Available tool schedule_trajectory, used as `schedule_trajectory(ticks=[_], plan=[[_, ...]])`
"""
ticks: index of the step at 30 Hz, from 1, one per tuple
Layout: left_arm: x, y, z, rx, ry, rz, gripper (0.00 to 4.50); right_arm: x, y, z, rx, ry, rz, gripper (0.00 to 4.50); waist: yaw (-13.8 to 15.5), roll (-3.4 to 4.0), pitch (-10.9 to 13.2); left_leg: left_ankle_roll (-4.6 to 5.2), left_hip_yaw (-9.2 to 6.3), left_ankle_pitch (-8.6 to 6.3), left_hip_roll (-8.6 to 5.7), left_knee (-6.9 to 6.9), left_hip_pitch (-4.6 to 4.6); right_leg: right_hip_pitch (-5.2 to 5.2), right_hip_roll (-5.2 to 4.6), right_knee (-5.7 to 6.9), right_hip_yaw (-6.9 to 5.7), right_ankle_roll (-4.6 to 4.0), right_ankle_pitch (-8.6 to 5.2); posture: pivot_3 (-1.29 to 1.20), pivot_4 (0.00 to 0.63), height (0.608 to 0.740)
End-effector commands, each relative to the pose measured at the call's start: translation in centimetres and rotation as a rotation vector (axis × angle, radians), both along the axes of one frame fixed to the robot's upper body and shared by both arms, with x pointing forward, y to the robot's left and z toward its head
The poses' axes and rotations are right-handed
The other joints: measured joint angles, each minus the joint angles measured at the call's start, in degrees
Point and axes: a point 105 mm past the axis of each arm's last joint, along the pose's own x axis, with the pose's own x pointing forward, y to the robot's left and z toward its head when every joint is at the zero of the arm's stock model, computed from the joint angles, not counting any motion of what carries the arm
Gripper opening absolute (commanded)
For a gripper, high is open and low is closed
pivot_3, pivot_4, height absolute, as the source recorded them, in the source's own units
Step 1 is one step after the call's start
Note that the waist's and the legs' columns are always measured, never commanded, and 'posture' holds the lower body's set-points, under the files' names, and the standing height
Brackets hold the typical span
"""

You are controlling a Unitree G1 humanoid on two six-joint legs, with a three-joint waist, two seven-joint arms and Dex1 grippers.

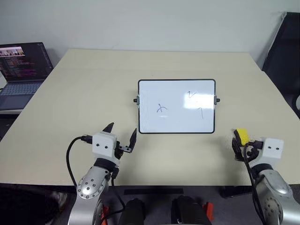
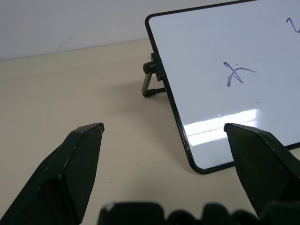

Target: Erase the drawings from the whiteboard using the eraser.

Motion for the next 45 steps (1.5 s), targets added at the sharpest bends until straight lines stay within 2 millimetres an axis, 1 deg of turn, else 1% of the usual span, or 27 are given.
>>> schedule_trajectory(ticks=[1, 2, 4, 8, 12, 14, 17, 19, 21, 24, 25, 27, 29, 32, 34, 37, 39, 41, 45], plan=[[0.2, -1.2, 0.8, -0.031, -0.035, -0.043, 4.5, -0.1, 0.3, 1.8, -0.007, -0.061, -0.013, 4.48, 0.0, 0.0, 0.0, 0.0, 0.0, 0.0, 0.0, 0.01, 0.02, 0.0, 0.0, 0.01, 0.01, -0.02, -0.01, 0.0, 0.15, 0.74], [0.2, -1.9, 0.7, -0.039, -0.037, -0.063, 4.5, -0.1, 0.7, 1.5, 0.003, -0.058, -0.001, 4.48, 0.0, 0.0, 0.0, 0.0, -0.01, 0.0, 0.0, 0.02, 0.02, 0.01, 0.0, 0.01, 0.0, -0.24, -0.13, 0.0, 0.15, 0.74], [0.2, -2.6, 0.7, -0.047, -0.041, -0.08, 4.5, -0.2, 1.0, 1.2, 0.004, -0.053, 0.003, 4.48, 0.1, 0.0, 0.0, 0.01, -0.02, 0.01, -0.02, 0.05, 0.03, 0.03, 0.0, 0.02, 0.0, -0.26, -0.14, 0.0, 0.15, 0.74], [0.8, -3.2, 0.9, -0.056, -0.052, -0.104, 4.5, -0.3, 0.5, 2.2, -0.007, -0.089, -0.032, 4.48, 0.1, 0.0, 0.0, 0.01, 0.01, 0.01, -0.05, 0.05, 0.0, 0.03, -0.02, 0.0, 0.02, -0.24, -0.14, 0.0, 0.15, 0.74], [1.5, -3.0, 0.7, -0.052, -0.056, -0.105, 4.5, -0.7, -0.2, 2.1, -0.015, -0.083, -0.059, 4.48, 0.1, 0.03, 0.0, 0.01, -0.01, 0.01, -0.06, 0.04, 0.0, 0.02, 0.02, 0.0, -0.01, -0.19, -0.1, 0.0, 0.15, 0.74], [1.7, -2.8, 0.8, -0.051, -0.063, -0.101, 4.5, -0.8, -0.2, 2.1, -0.014, -0.083, -0.067, 4.48, 0.1, 0.02, 0.0, 0.0, -0.01, 0.01, -0.06, 0.04, 0.0, 0.02, 0.06, 0.0, 0.0, -0.17, -0.09, 0.0, 0.15, 0.74], [2.0, -2.8, 0.8, -0.052, -0.075, -0.105, 4.5, -0.5, -0.1, 2.0, -0.007, -0.089, -0.067, 4.48, 0.1, 0.02, 0.0, 0.0, -0.01, 0.01, -0.05, 0.03, 0.01, 0.02, 0.07, 0.01, -0.01, -0.18, -0.1, 0.0, 0.15, 0.74], [2.2, -2.8, 0.5, -0.053, -0.069, -0.1, 4.5, -0.2, -0.4, 1.7, 0.028, -0.096, -0.096, 4.48, 0.1, 0.03, 0.0, 0.01, -0.01, 0.01, -0.05, 0.04, 0.01, 0.02, 0.07, 0.01, 0.01, -0.19, -0.1, 0.0, 0.15, 0.74], [2.3, -2.7, 0.7, -0.059, -0.072, -0.097, 4.5, -0.1, -0.3, 2.0, 0.047, -0.11, -0.103, 4.48, 0.1, 0.03, 0.0, 0.01, 0.0, 0.01, -0.05, 0.05, 0.01, 0.02, 0.07, 0.02, 0.01, -0.19, -0.1, 0.0, 0.15, 0.74], [2.5, -3.0, 0.2, -0.039, -0.059, -0.12, 4.5, -0.3, -0.8, 1.9, -0.004, -0.094, -0.106, 4.48, 0.1, 0.04, 0.0, 0.0, -0.01, 0.01, -0.05, 0.03, 0.0, 0.02, 0.07, 0.01, 0.0, -0.18, -0.09, 0.0, 0.15, 0.74], [2.6, -3.0, 0.2, -0.037, -0.06, -0.119, 4.5, -0.4, -1.0, 1.9, -0.012, -0.092, -0.111, 4.48, 0.1, 0.04, 0.0, 0.0, -0.01, 0.01, -0.05, 0.02, -0.01, 0.02, 0.07, 0.0, 0.0, -0.02, 0.0, 0.0, 0.15, 0.74], [3.1, -3.4, 1.0, -0.023, -0.075, -0.144, 4.5, -0.5, -1.2, 2.1, -0.028, -0.094, -0.107, 4.48, 0.1, 0.04, 0.0, 0.0, -0.02, 0.01, -0.07, 0.02, 0.0, 0.02, 0.07, 0.0, -0.02, 0.06, 0.04, 0.0, 0.15, 0.74], [3.5, -4.4, 1.1, 0.037, -0.072, -0.219, 4.5, -0.5, -1.5, 2.2, -0.044, -0.086, -0.106, 4.48, 0.1, 0.04, 0.0, 0.01, -0.02, 0.01, -0.08, 0.03, -0.01, 0.02, 0.08, 0.01, -0.03, 0.05, 0.04, 0.0, 0.15, 0.74], [4.4, -6.1, 1.2, 0.05, -0.043, -0.343, 4.5, 0.1, -2.0, 2.0, -0.039, -0.069, -0.116, 4.48, 0.1, 0.08, -0.1, 0.01, 0.0, 0.01, -0.12, 0.06, 0.03, 0.03, 0.15, 0.03, -0.01, 0.03, 0.06, 0.0, 0.15, 0.74], [5.1, -7.7, 2.0, 0.041, -0.038, -0.458, 4.5, 0.8, -2.1, 2.3, -0.033, -0.066, -0.098, 4.48, 0.1, 0.07, -0.1, 0.01, 0.01, 0.01, -0.15, 0.09, 0.03, 0.05, 0.16, 0.03, -0.01, 0.03, 0.07, 0.0, 0.15, 0.74], [5.5, -10.0, 3.2, 0.039, -0.041, -0.635, 4.5, 1.6, -2.1, 2.7, -0.012, -0.052, -0.062, 4.48, 0.1, 0.07, -0.1, 0.01, 0.01, 0.02, -0.21, 0.15, -0.01, 0.05, 0.25, 0.01, 0.0, 0.03, 0.12, 0.0, 0.15, 0.74], [5.9, -11.2, 3.1, 0.077, -0.013, -0.717, 4.5, 2.0, -2.3, 2.8, 0.004, -0.042, -0.049, 4.48, 0.1, 0.07, -0.1, 0.01, 0.0, 0.01, -0.2, 0.13, -0.02, 0.04, 0.32, 0.01, -0.01, 0.05, 0.13, 0.0, 0.15, 0.74], [5.9, -12.3, 3.0, 0.089, 0.001, -0.808, 4.5, 2.4, -2.3, 2.8, 0.014, -0.025, -0.032, 4.48, 0.0, 0.09, -0.1, 0.01, -0.03, 0.01, -0.17, 0.07, 0.0, 0.04, 0.38, 0.01, -0.01, 0.04, 0.12, 0.0, 0.15, 0.74], [4.6, -14.3, 2.8, 0.089, 0.028, -1.014, 4.5, 3.1, -2.1, 2.5, 0.05, 0.012, -0.008, 4.48, 0.0, 0.11, -0.1, 0.01, -0.05, 0.01, -0.1, 0.0, -0.01, 0.0, 0.47, 0.01, 0.01, 0.0, 0.1, 0.0, 0.15, 0.74]])
